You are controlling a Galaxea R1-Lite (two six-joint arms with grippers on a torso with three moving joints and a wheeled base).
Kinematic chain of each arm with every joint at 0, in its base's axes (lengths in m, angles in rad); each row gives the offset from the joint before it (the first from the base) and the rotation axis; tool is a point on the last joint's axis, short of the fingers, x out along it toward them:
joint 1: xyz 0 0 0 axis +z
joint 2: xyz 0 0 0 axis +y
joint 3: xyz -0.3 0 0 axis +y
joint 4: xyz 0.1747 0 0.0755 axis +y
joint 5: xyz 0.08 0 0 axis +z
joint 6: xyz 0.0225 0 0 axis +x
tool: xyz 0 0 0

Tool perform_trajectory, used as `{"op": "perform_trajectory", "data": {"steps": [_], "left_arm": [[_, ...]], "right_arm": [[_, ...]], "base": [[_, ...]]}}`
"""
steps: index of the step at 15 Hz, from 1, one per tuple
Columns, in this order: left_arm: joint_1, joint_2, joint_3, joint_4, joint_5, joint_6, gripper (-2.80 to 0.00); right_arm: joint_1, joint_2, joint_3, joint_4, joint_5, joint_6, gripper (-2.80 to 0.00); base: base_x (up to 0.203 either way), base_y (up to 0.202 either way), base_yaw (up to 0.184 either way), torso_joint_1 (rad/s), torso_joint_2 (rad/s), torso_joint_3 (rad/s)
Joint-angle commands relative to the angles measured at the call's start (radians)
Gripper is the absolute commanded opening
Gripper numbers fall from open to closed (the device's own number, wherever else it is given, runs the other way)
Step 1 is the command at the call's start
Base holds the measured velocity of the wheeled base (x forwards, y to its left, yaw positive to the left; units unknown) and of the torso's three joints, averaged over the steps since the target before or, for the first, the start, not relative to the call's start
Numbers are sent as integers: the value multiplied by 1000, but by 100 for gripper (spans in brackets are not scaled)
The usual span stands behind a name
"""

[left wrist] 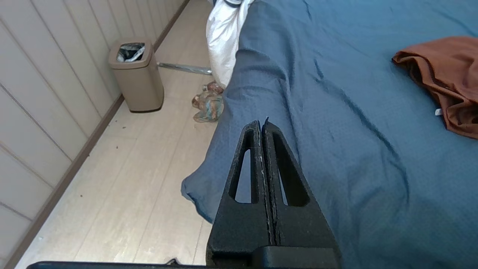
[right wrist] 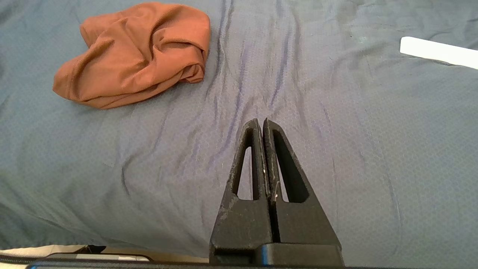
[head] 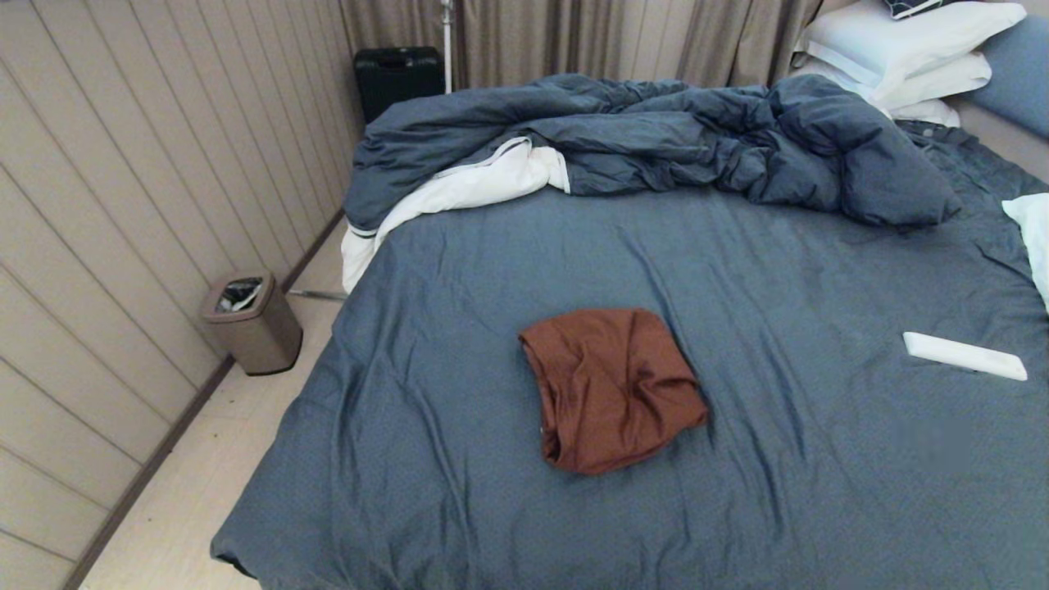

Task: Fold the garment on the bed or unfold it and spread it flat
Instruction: Unford the brown shorts

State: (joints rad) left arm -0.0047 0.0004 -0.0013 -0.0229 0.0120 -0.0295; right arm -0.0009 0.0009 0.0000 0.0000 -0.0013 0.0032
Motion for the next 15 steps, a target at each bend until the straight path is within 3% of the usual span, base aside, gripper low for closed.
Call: {"op": "perform_trajectory", "data": {"steps": [1,15], "left_arm": [[0,1,1,-2,0,0,-280],[0,3,-1,-2,-1,0,-280]], "right_arm": [[-1,2,0,0,0,0,-280],[0,3,-29,14,8,-16,-280]], "base": [[0,0,0,0,0,0],[0,0,0,0,0,0]]}}
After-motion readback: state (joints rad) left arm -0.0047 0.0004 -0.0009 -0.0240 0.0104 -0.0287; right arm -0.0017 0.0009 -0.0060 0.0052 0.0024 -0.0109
